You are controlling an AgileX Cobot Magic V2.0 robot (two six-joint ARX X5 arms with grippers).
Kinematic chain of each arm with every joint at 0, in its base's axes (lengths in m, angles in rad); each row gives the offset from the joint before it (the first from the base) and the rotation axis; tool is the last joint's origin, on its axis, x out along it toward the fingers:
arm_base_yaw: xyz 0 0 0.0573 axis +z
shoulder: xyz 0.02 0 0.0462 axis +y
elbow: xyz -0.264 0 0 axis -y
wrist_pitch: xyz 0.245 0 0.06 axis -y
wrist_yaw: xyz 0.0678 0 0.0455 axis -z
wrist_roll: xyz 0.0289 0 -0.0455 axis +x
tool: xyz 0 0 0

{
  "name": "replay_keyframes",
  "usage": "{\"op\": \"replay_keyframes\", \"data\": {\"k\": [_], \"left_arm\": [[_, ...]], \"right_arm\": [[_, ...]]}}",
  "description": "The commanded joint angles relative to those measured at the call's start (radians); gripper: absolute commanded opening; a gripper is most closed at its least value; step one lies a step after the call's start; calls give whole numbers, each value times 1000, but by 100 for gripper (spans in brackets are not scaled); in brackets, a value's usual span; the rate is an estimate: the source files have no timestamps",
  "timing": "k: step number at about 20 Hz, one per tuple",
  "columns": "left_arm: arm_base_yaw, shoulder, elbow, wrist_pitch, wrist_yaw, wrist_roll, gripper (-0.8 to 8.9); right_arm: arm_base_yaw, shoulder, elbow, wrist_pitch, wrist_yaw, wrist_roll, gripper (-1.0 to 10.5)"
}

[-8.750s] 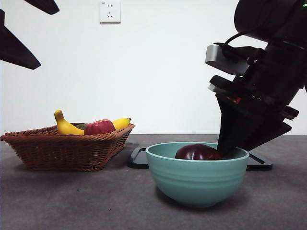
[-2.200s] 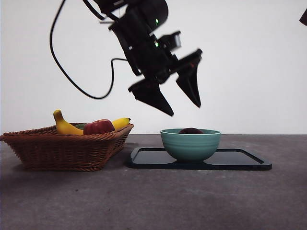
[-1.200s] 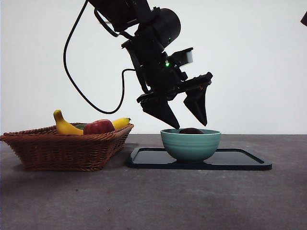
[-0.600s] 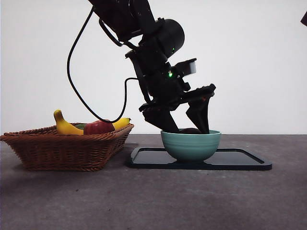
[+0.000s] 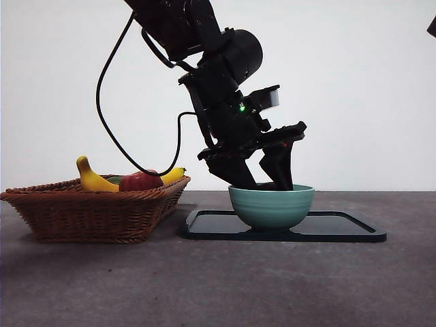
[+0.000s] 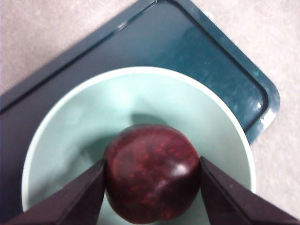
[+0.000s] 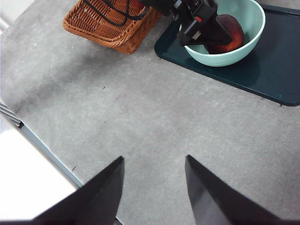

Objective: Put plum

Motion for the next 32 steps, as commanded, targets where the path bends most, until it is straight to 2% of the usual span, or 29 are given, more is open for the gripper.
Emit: {"op": "replay_keyframes", "data": {"k": [1, 8, 12, 22, 27, 32], "left_arm": [[-9, 26, 64, -42, -1, 5, 235], [-4, -50, 272, -221, -2, 36, 235], [19, -156, 341, -304, -2, 42, 235], [213, -442, 338, -581, -2, 50, 235], [286, -534, 230, -602, -1, 61, 235], [326, -674, -113, -406, -1, 62, 235]], "right_arm": [[5, 3, 8, 3, 0, 10, 209], [5, 3, 8, 3, 0, 10, 209], [5, 3, 8, 4, 0, 10, 209], [5, 3, 8, 5, 0, 3, 209], [5, 3, 8, 20, 0, 3, 209], [5, 3, 8, 21, 0, 3, 209]]}}
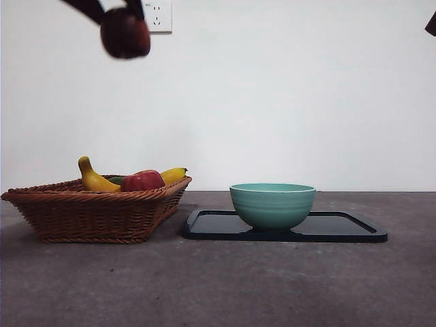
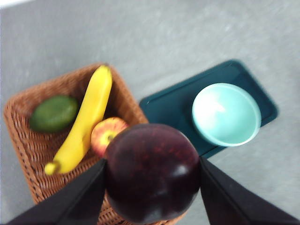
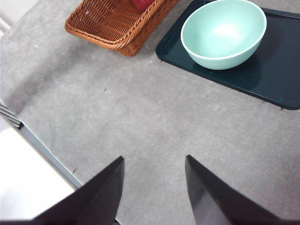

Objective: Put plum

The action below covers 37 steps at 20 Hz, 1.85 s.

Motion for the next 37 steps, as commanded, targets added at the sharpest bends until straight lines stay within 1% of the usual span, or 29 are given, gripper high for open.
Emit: {"op": "replay_keyframes", "data": {"k": [1, 5, 8, 12, 14, 16, 20, 24, 27, 29, 32, 33, 37], "left_arm": [[11, -39, -132, 97, -1, 9, 235], [51, -55, -344, 250, -1, 10, 235], [74, -55, -497, 400, -1, 9, 235], [102, -54, -660, 609, -3, 13, 235], [113, -49, -714, 679, -4, 14, 235], [120, -37, -742, 715, -6, 39, 235], [124, 14, -755, 772, -6, 58, 235], [124, 87, -755, 814, -6, 58, 235], [124, 106, -755, 815, -6, 57, 242], [124, 106, -755, 814, -6, 54, 265], [124, 106, -754, 809, -5, 36, 400], [123, 106, -754, 809, -5, 26, 413], [121, 80, -751, 810, -5, 5, 413]], "right_arm": [[5, 3, 8, 11, 0, 4, 209], [5, 3, 8, 9, 0, 5, 209], [5, 3, 8, 8, 0, 6, 209], [5, 3, 8, 8, 0, 6, 209], [5, 3, 8, 8, 0, 7, 209], [5, 3, 8, 8, 0, 7, 209], [5, 3, 8, 8, 0, 8, 209], [5, 3, 8, 8, 0, 15, 209], [5, 3, 8, 8, 0, 18, 209], [5, 3, 8, 8, 1, 18, 209], [5, 3, 8, 9, 1, 18, 209], [5, 3, 8, 9, 2, 18, 209], [5, 3, 8, 9, 1, 18, 209]]}}
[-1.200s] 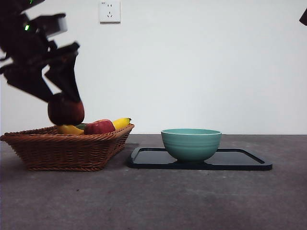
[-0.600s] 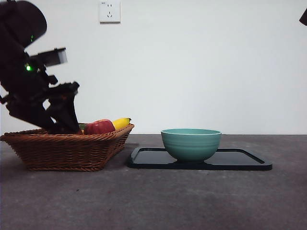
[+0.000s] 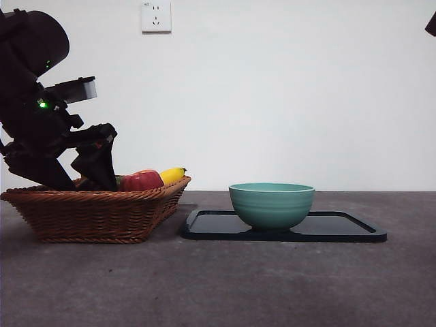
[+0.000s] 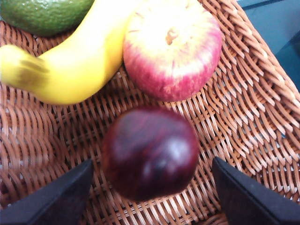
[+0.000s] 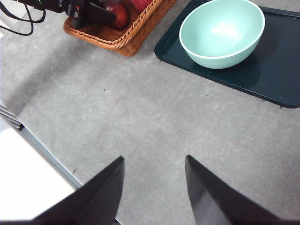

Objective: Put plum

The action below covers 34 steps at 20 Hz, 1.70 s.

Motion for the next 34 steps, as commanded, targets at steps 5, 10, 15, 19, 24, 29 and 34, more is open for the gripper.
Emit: {"op": "replay_keyframes", "data": {"k": [5, 10, 15, 19, 24, 29, 34], "left_arm": [[-12, -134, 13, -20, -2, -29, 414], [-40, -336, 13, -156, 84, -51, 405], [-64, -565, 13, -367, 254, -66, 404], [-64, -717, 13, -563, 349, -66, 404], [-64, -817, 12, -727, 375, -47, 401], [-64, -824, 12, -750, 420, -39, 401], [-64, -824, 12, -750, 420, -39, 401]], "right_arm": [[5, 3, 8, 12, 0, 9, 209], [5, 3, 8, 20, 0, 9, 209], [5, 3, 8, 20, 0, 9, 209], [5, 3, 8, 20, 0, 10, 209], [5, 3, 8, 20, 0, 10, 209], [5, 3, 8, 19, -1, 10, 209], [5, 3, 8, 16, 0, 26, 209]]}}
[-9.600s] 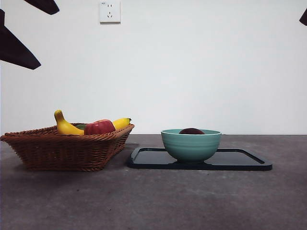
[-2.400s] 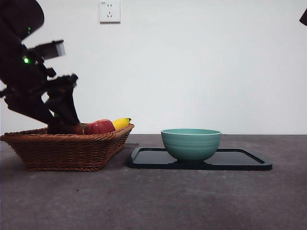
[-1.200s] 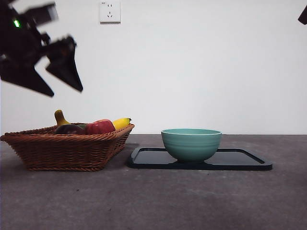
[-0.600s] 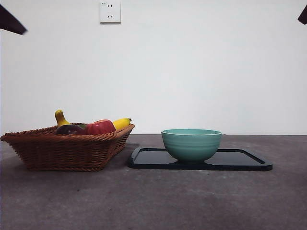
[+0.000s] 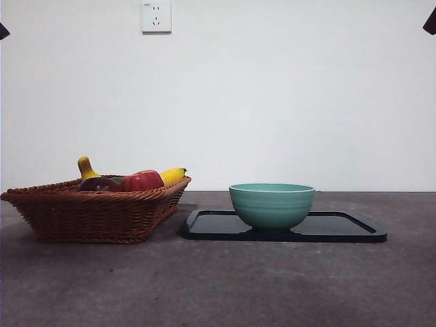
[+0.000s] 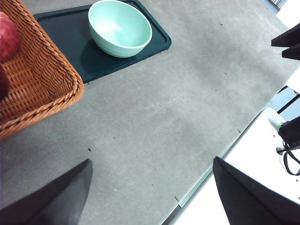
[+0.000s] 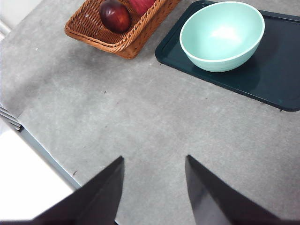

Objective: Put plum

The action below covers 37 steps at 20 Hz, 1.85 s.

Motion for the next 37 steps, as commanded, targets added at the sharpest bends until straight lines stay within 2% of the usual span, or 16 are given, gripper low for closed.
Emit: {"op": "replay_keyframes", "data": {"k": [1, 5, 8, 12, 16, 18, 22, 30, 37], "left_arm": [[-4, 6, 12, 8, 5, 13, 401], [-4, 6, 12, 10, 5, 13, 401], [-4, 6, 12, 10, 5, 13, 401], [-4, 6, 12, 7, 5, 13, 401], [-4, 6, 12, 6, 5, 13, 401], [-4, 6, 12, 6, 5, 13, 401], [-4, 6, 12, 6, 5, 13, 401], [-4, 6, 12, 6, 5, 12, 401], [-4, 6, 12, 4, 5, 11, 401]], "right_arm": [[5, 3, 8, 7, 3, 76, 209], [4, 50, 19, 70, 45, 203, 209], [4, 166, 75, 134, 87, 237, 209], [3, 407, 232, 143, 167, 192, 220], [3, 667, 406, 144, 193, 132, 221], [3, 779, 480, 143, 235, 108, 222], [3, 958, 582, 148, 269, 72, 222], [3, 1172, 612, 233, 269, 53, 222], [3, 1262, 612, 292, 269, 52, 216]]}}
